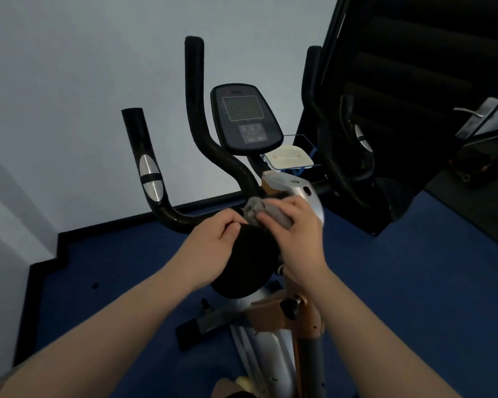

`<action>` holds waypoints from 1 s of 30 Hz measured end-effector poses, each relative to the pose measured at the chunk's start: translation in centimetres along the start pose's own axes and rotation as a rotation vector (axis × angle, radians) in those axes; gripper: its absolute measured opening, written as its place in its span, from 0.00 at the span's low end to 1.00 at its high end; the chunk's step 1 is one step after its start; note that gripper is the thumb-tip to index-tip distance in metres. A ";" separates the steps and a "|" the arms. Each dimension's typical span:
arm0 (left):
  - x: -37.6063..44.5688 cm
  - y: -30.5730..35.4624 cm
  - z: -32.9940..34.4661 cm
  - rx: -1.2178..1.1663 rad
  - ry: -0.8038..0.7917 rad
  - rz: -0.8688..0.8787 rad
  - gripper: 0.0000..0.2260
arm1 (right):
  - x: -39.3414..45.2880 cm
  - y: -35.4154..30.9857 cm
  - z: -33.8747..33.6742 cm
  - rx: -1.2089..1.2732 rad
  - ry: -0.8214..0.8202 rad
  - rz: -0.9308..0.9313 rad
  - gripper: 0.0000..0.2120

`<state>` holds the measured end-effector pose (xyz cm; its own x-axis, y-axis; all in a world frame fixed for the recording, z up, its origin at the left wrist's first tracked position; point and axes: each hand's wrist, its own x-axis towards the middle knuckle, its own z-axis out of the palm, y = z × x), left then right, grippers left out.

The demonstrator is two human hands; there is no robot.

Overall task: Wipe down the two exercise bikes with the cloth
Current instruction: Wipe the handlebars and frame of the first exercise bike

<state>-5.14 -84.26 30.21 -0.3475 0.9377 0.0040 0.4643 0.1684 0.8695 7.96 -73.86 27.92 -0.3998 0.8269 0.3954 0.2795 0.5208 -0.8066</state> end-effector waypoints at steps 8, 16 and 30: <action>-0.2 0.1 0.0 -0.012 0.002 -0.035 0.09 | 0.5 -0.3 0.6 0.038 -0.018 0.001 0.12; 1.1 1.4 -0.8 0.142 -0.029 -0.054 0.11 | 3.6 -0.9 1.3 0.083 0.042 0.082 0.11; -0.1 0.3 0.4 -0.079 0.149 -0.103 0.09 | 3.6 -1.0 1.7 0.003 0.048 -0.014 0.10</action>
<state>-4.63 -84.20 30.28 -0.5095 0.8603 -0.0186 0.3572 0.2311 0.9050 4.82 -71.77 29.37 -0.3618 0.8285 0.4275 0.2717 0.5323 -0.8018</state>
